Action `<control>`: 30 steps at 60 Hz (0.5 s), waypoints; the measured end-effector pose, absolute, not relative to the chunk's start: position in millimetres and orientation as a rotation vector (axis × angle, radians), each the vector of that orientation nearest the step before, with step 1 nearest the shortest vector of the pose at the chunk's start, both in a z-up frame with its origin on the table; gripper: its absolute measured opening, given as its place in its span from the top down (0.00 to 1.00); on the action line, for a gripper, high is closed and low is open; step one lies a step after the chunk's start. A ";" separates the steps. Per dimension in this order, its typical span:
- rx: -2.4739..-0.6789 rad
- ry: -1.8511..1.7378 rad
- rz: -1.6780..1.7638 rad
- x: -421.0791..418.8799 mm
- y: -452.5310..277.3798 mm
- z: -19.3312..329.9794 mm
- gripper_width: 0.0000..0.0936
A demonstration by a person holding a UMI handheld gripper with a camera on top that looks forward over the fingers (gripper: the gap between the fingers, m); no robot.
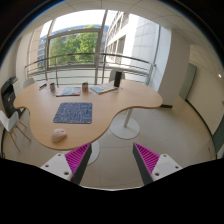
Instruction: Arrange mouse
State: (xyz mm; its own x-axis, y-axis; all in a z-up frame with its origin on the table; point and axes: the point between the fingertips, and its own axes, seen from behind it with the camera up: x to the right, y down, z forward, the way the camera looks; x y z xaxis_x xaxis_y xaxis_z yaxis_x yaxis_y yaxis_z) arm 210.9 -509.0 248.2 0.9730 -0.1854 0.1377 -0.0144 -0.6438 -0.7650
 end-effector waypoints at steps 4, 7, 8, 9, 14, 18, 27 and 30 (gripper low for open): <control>-2.261 0.147 -0.263 212.3 -510.0 246.2 0.09; -2.265 0.154 -0.270 211.1 -510.9 242.8 0.09; -2.266 0.157 -0.272 209.6 -511.6 241.8 0.09; -2.267 0.161 -0.272 208.1 -512.3 240.4 0.09; -2.260 0.177 -0.278 199.6 -516.9 231.2 0.09; -2.246 0.190 -0.290 192.5 -524.4 220.0 0.09; -2.210 0.200 -0.255 141.1 -539.6 174.7 0.09; -2.202 0.206 -0.230 113.5 -539.4 148.6 0.09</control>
